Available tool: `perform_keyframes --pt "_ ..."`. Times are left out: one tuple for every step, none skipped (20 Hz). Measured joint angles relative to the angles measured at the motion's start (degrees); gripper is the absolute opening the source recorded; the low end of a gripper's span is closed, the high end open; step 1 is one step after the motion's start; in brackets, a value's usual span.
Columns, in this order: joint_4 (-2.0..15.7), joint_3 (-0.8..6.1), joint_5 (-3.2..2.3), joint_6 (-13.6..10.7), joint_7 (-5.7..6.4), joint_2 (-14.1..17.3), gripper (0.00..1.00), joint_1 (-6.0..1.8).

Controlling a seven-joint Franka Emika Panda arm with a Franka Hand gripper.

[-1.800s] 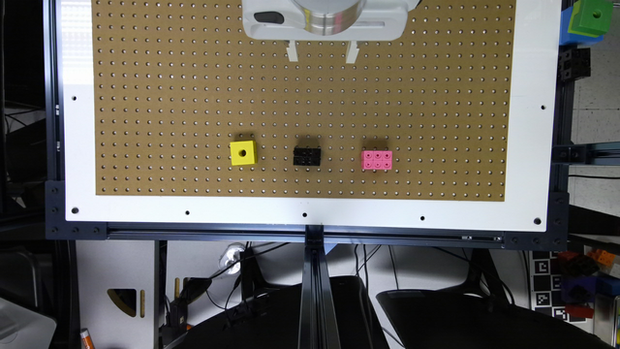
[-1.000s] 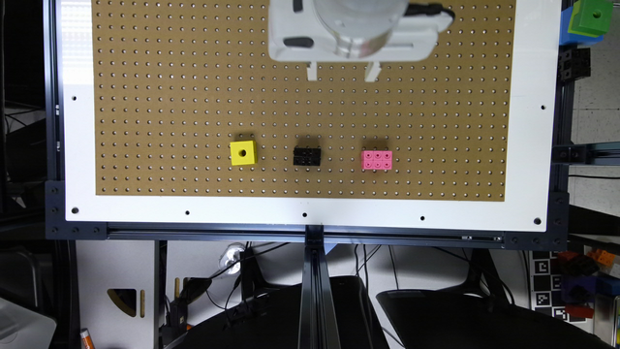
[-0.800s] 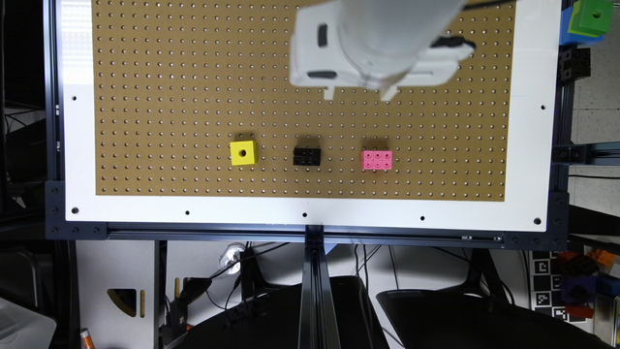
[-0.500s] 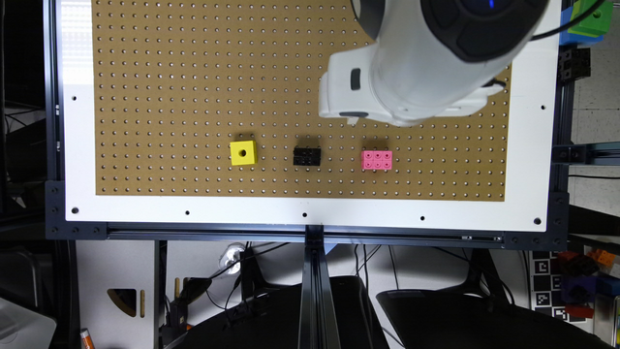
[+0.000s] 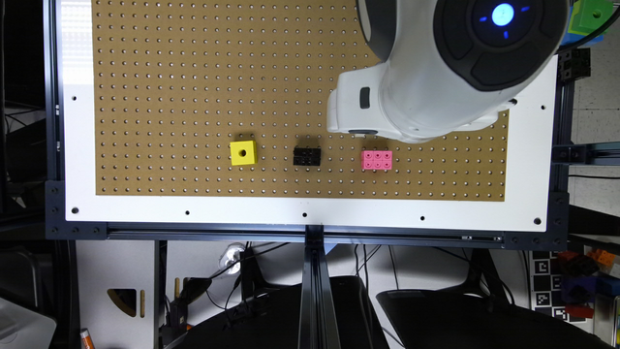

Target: Pick up pink block.

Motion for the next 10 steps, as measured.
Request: perform_keyframes --pt "0.09 0.0 0.0 0.0 0.0 0.03 1.0 0.0" --pt "0.2 0.0 0.0 0.0 0.0 0.06 1.0 0.0" --pt "0.38 0.0 0.0 0.0 0.0 0.16 1.0 -0.01" --pt "0.62 0.0 -0.02 0.0 0.0 0.33 1.0 -0.04" --pt "0.97 -0.02 -0.07 0.0 0.0 0.6 1.0 -0.07" --pt "1.28 -0.03 -0.1 0.0 0.0 0.84 1.0 -0.08" --pt "1.68 -0.06 -0.16 0.0 0.0 1.19 1.0 -0.1" --pt "2.0 -0.12 -0.24 0.0 0.0 1.5 1.0 -0.13" --pt "2.24 -0.2 -0.34 0.0 0.0 1.76 1.0 -0.15" --pt "2.49 -0.29 -0.46 0.0 0.0 2.0 1.0 -0.17"
